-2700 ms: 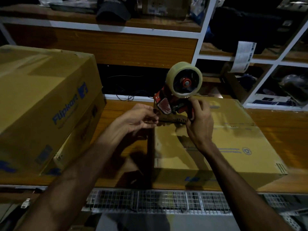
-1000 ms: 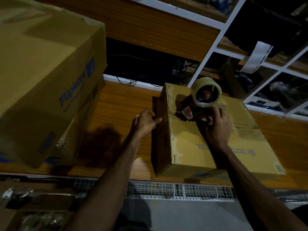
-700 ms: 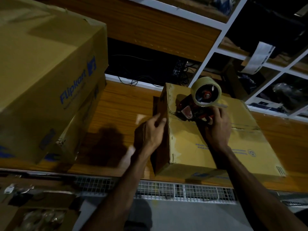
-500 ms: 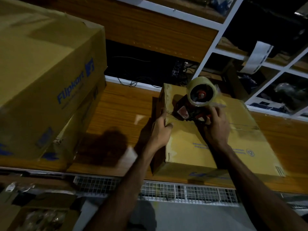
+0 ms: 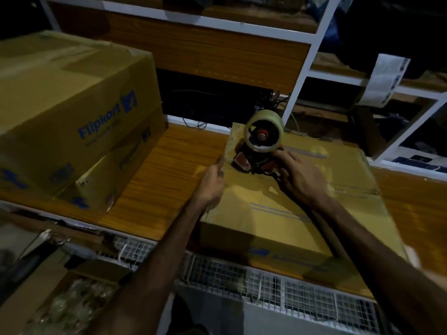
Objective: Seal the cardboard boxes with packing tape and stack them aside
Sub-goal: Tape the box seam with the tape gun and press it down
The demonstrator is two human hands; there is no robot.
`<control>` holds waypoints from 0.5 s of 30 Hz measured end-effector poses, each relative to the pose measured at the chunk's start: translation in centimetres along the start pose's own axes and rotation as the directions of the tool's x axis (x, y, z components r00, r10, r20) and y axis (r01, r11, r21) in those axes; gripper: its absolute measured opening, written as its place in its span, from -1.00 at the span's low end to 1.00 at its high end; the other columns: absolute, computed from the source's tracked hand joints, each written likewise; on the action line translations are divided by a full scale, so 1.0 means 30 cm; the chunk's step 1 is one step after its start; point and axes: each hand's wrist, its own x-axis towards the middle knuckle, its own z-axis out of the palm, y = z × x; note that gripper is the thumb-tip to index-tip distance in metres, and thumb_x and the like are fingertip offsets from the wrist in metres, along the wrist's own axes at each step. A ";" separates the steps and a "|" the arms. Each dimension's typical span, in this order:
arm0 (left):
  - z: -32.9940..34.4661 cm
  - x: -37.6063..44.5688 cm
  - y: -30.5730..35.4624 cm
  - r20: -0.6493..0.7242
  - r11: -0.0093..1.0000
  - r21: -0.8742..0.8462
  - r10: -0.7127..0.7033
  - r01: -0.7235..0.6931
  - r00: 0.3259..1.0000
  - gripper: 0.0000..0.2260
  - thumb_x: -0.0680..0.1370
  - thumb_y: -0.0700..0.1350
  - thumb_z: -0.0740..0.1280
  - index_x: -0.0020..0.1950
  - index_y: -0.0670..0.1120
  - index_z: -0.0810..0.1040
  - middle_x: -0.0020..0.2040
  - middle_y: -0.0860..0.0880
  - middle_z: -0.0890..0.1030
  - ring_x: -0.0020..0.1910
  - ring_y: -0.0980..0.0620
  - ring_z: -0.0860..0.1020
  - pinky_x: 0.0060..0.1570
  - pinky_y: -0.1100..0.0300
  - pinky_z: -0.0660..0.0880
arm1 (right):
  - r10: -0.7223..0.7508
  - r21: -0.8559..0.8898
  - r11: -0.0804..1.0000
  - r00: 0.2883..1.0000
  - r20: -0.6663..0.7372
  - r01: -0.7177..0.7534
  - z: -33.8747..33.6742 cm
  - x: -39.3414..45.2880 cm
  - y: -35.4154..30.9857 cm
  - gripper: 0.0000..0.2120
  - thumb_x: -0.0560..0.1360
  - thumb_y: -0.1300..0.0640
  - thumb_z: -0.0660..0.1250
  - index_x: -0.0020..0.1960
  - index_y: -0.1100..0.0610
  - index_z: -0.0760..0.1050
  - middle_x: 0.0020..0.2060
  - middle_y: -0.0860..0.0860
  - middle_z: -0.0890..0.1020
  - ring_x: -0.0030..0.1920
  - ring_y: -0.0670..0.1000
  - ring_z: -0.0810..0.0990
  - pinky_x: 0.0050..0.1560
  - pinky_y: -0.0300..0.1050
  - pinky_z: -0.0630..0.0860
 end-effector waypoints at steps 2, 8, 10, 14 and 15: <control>-0.002 -0.004 0.014 0.012 1.000 0.021 -0.023 0.023 1.000 -0.54 0.78 -0.14 0.07 0.68 0.13 0.17 0.58 0.03 0.37 0.44 -0.12 0.48 0.34 -0.03 0.52 | -0.009 -0.022 1.000 1.000 -0.016 0.009 -0.003 0.003 0.011 -0.54 0.68 0.00 0.23 0.56 -0.15 0.30 0.34 0.00 0.58 0.11 0.19 0.58 -0.22 0.07 0.56; -0.002 -0.028 0.042 -0.014 0.999 -0.012 -0.034 0.034 0.999 -0.66 0.78 -0.10 0.10 0.53 0.18 0.35 0.25 0.28 0.53 0.03 0.45 0.55 0.01 0.44 0.52 | -0.074 -0.014 0.997 0.995 -0.062 0.074 -0.010 -0.007 0.024 -0.58 0.69 -0.01 0.26 0.54 -0.11 0.39 0.22 0.00 0.63 0.03 0.17 0.60 -0.27 -0.09 0.27; 0.003 -0.037 0.053 -0.035 0.999 -0.018 -0.046 0.045 0.998 -0.67 0.78 -0.14 0.11 0.51 0.14 0.38 0.29 0.17 0.57 0.05 0.45 0.57 0.05 0.40 0.57 | -0.076 -0.014 0.997 0.995 -0.062 0.076 -0.013 -0.007 0.039 -0.56 0.68 0.01 0.26 0.55 -0.15 0.36 0.25 -0.02 0.62 0.07 0.16 0.61 -0.30 -0.08 0.33; 0.025 -0.081 0.131 -0.099 0.997 0.062 -0.048 0.054 0.994 -0.62 0.77 -0.20 0.11 0.61 -0.10 0.36 0.39 -0.34 0.55 0.32 -0.28 0.52 0.17 -0.10 0.47 | -0.071 0.020 0.997 0.995 -0.071 0.072 -0.021 -0.042 0.122 -0.53 0.67 0.06 0.26 0.56 -0.16 0.34 0.23 0.00 0.62 0.10 0.17 0.60 -0.25 -0.01 0.48; 0.032 -0.084 0.140 -0.115 0.994 0.093 -0.053 0.064 0.992 -0.62 0.77 -0.21 0.11 0.60 -0.15 0.35 0.35 -0.43 0.53 0.32 -0.38 0.46 0.07 -0.09 0.46 | -0.071 0.032 0.997 0.996 -0.062 0.073 -0.024 -0.061 0.154 -0.51 0.66 0.06 0.26 0.56 -0.17 0.33 0.23 0.00 0.62 0.11 0.18 0.59 -0.20 0.03 0.51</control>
